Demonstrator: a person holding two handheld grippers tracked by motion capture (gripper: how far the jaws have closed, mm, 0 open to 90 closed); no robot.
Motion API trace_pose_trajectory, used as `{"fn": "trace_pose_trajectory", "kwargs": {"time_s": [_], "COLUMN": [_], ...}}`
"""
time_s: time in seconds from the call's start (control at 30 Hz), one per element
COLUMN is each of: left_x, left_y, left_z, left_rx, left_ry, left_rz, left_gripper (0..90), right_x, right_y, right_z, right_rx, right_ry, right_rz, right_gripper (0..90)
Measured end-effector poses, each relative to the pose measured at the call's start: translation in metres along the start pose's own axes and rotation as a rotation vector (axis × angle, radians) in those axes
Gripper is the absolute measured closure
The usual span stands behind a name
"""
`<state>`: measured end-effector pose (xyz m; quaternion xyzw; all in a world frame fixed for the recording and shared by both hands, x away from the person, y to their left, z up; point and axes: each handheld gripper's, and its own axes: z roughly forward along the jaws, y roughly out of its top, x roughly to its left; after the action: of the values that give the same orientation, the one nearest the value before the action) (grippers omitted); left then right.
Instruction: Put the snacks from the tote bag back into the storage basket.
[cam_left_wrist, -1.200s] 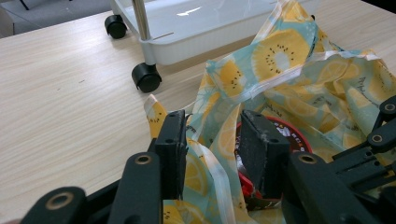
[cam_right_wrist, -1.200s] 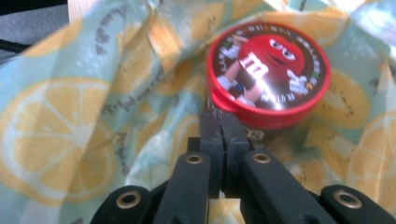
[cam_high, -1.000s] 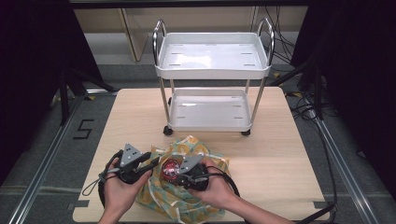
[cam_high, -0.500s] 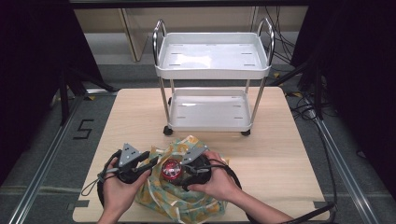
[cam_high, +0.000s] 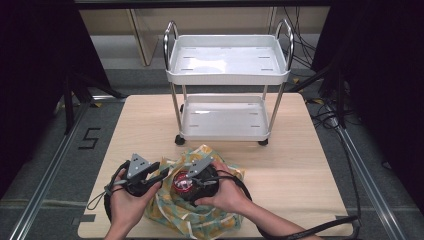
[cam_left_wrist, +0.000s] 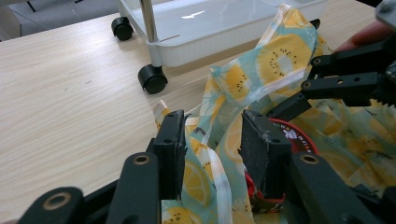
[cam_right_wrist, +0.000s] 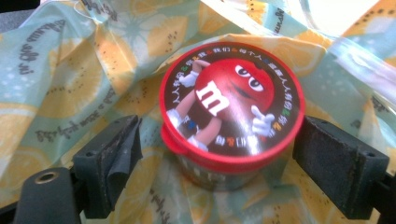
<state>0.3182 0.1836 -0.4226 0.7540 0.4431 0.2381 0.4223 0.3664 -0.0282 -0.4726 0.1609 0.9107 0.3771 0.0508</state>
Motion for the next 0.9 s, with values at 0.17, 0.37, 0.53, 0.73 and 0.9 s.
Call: {"fn": "trace_pose_trajectory", "kwargs": {"time_s": [0.17,0.37,0.53,0.73,0.9], "left_x": [0.0,0.001,0.002,0.004,0.004], "left_y": [-0.001,-0.002,-0.002,-0.003,-0.004], "left_z": [0.0,0.002,0.002,0.002,0.002], "left_rx": [-0.001,0.001,0.003,0.005,0.0], "left_ry": [0.003,-0.002,0.002,0.011,0.01], "left_rz": [-0.019,-0.019,-0.022,-0.012,-0.032], "left_gripper": [60.0,59.9,59.6,59.2,58.8], "right_x": [-0.001,-0.002,-0.002,-0.002,-0.002], "right_y": [0.002,0.001,0.0,0.002,0.003], "right_z": [0.007,0.011,0.015,0.019,0.021], "right_rx": [-0.001,0.011,-0.001,0.007,-0.014], "right_ry": [-0.004,-0.009,-0.013,-0.014,-0.027], "right_rz": [-0.011,-0.002,0.004,-0.016,-0.015], "right_gripper": [16.3,16.9,17.0,18.3,25.6]}}
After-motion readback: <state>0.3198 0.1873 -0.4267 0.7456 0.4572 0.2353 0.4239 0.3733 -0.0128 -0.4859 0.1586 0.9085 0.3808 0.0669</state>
